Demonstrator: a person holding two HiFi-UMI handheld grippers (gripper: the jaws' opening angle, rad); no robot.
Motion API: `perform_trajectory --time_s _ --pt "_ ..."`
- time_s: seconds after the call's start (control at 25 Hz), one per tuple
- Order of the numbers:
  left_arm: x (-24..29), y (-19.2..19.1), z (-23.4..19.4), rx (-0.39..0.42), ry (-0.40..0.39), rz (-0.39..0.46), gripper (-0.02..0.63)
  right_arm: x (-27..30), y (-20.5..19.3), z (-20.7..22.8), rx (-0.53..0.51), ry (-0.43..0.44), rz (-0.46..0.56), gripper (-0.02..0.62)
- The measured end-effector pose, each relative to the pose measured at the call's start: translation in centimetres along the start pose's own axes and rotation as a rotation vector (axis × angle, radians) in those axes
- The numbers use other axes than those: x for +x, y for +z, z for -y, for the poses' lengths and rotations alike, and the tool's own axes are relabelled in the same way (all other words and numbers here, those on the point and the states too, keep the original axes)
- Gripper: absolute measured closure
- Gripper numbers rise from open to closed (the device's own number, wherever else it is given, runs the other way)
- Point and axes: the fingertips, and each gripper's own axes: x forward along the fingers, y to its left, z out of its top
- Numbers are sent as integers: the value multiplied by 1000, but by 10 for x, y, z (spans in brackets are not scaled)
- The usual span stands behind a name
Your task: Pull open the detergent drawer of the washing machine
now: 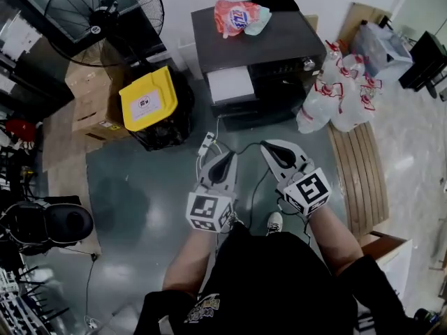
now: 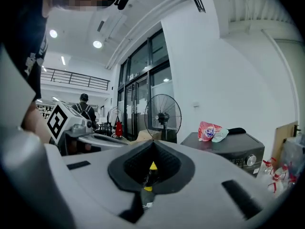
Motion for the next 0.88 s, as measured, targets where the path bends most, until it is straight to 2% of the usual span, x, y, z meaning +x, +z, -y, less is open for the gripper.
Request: perform_trajectory --time_s 0.36,0.88 --pt "-25 -2 68 72 75 12 595 -62 0 -8 9 61 13 591" --pt "-42 -8 96 91 104 12 595 -91 -2 -17 50 81 38 591"
